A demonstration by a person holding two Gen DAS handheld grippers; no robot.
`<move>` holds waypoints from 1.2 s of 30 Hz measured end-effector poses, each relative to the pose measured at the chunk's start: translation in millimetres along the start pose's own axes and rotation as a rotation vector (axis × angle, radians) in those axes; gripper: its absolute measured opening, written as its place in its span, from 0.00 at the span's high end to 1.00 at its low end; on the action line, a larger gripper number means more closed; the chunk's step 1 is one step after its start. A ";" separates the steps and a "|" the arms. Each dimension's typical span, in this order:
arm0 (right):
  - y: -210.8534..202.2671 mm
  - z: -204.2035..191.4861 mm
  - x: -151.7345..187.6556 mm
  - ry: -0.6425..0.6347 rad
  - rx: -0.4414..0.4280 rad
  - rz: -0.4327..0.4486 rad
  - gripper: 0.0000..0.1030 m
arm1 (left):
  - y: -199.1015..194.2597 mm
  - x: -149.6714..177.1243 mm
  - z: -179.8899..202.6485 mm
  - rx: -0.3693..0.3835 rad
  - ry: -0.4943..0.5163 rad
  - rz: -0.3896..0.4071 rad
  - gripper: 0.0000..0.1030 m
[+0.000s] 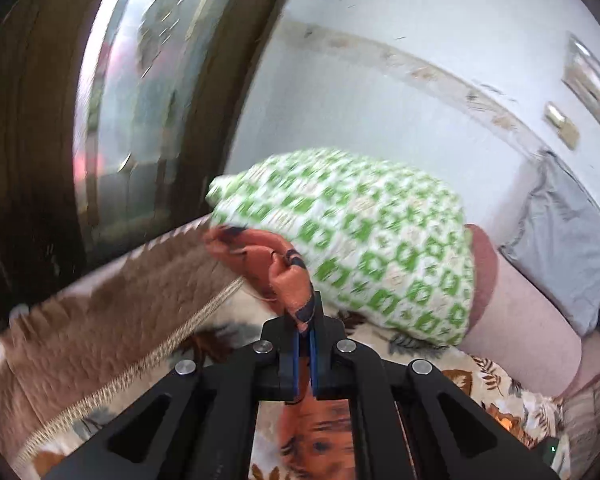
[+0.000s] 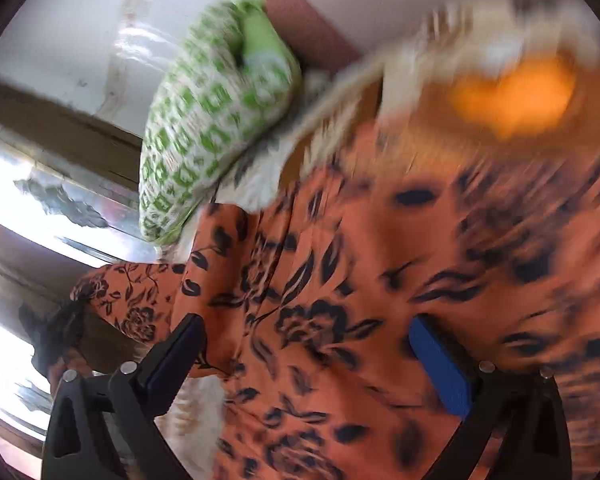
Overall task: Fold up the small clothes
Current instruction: 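Grasp the other sleeve cuff with the left tool and lift it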
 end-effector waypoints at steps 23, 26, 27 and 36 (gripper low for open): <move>-11.4 28.5 30.4 0.842 -0.374 0.100 0.01 | -73.1 -21.1 140.3 0.239 0.173 0.140 0.97; -11.5 31.8 23.1 0.960 -0.298 0.192 0.01 | -75.9 -19.1 126.6 0.237 0.174 0.139 0.97; -10.3 31.7 22.6 0.980 -0.279 0.205 0.04 | -74.2 -17.8 120.0 0.239 0.166 0.131 0.97; 13.0 16.5 35.7 0.875 -0.162 0.163 0.96 | -90.3 -14.1 116.5 0.239 0.194 0.131 0.97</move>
Point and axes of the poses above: each gripper's, at about its wrist camera, not at the fingertips, and y roughly the way its jaws point, z to its right, x to its underside, the point moved 8 cm from there along y, roughly the way its jaws point, and after that the axes turned 4 degrees about x, right-handed, at the moved point
